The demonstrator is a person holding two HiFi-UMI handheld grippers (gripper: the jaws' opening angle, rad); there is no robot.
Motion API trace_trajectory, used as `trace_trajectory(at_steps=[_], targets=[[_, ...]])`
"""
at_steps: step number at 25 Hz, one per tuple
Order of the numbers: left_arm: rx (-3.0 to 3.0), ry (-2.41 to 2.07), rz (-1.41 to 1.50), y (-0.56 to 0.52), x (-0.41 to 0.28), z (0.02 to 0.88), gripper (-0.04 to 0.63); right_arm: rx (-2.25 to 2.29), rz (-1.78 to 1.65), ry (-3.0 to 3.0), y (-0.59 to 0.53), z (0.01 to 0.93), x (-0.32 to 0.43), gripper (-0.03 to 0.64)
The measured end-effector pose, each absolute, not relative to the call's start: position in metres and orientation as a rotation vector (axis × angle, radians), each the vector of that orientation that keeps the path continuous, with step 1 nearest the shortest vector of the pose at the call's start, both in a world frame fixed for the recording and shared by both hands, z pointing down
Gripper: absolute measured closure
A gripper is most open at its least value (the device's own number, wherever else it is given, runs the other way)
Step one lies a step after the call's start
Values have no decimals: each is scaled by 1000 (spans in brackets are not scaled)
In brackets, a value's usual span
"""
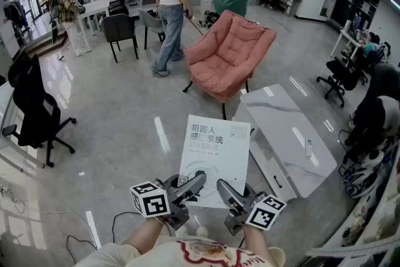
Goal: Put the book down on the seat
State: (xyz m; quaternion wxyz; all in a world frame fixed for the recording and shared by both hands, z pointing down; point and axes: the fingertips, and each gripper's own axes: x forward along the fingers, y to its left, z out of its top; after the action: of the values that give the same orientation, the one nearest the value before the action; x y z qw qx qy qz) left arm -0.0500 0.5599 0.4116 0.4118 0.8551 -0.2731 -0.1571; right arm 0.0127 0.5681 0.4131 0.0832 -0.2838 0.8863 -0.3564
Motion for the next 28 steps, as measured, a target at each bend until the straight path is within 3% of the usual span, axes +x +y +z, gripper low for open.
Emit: trace_trajectory(at_steps=[28], targets=[[2136, -693, -423, 548, -27, 414, 506, -868, -1013, 2701, 555, 414, 34, 499]])
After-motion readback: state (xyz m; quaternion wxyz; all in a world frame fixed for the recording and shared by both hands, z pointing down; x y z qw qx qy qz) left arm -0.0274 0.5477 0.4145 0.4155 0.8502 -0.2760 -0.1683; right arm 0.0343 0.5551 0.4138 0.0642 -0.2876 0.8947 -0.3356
